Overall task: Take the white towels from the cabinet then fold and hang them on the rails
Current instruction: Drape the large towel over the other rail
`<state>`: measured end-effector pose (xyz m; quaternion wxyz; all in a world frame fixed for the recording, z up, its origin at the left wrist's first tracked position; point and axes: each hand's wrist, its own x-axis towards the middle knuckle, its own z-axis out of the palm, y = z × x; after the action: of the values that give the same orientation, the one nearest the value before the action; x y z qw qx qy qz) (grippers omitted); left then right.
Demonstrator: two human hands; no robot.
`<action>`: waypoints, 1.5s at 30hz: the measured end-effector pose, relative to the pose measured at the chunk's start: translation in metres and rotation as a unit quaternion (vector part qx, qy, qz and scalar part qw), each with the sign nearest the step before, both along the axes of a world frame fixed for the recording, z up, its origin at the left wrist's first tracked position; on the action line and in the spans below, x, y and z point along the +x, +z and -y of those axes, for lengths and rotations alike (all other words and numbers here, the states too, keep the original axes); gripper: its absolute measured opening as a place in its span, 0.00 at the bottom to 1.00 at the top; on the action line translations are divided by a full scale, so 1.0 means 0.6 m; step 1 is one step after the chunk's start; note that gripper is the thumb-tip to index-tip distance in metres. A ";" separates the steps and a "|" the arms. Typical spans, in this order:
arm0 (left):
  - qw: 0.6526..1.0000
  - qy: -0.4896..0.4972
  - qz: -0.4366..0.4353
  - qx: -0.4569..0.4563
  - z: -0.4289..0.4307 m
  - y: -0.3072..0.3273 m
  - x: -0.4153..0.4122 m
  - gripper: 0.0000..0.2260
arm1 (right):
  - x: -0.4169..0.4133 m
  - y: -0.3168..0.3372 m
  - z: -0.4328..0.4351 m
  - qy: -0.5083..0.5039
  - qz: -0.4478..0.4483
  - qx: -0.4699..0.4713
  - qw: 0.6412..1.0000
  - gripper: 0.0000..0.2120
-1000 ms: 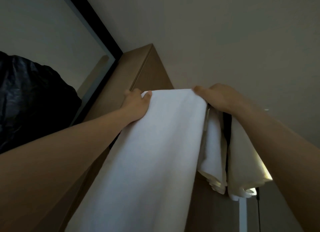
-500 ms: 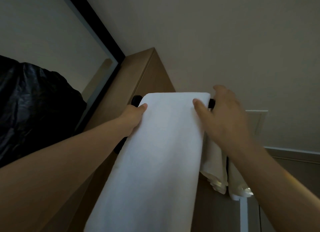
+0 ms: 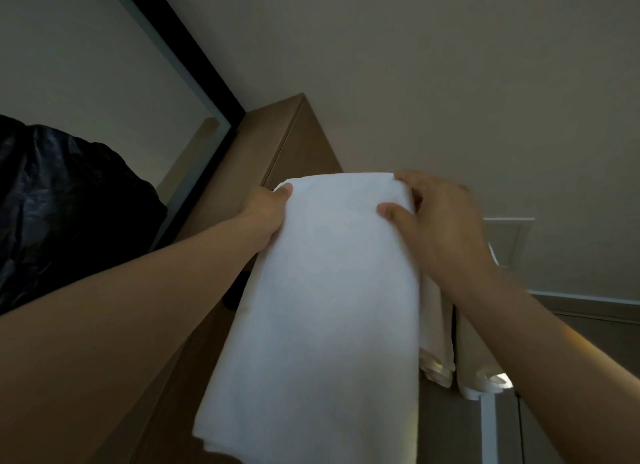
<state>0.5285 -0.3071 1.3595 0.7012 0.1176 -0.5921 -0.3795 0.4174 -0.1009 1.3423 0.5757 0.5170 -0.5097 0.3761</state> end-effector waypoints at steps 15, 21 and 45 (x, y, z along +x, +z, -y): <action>0.958 0.255 0.124 -0.048 0.003 0.059 -0.018 0.24 | -0.015 0.079 0.018 -0.093 0.104 0.059 0.988 0.21; 0.952 0.274 0.098 -0.095 -0.004 0.024 -0.020 0.25 | -0.012 0.077 0.008 -0.138 0.101 0.109 0.979 0.30; 0.994 0.045 -0.053 -0.090 0.001 -0.057 0.011 0.13 | 0.004 -0.022 -0.009 0.025 0.026 0.025 0.999 0.20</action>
<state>0.5353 -0.3077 1.3250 0.7557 0.0605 -0.5799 -0.2982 0.4198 -0.0957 1.3291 0.5398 0.5336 -0.5205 0.3912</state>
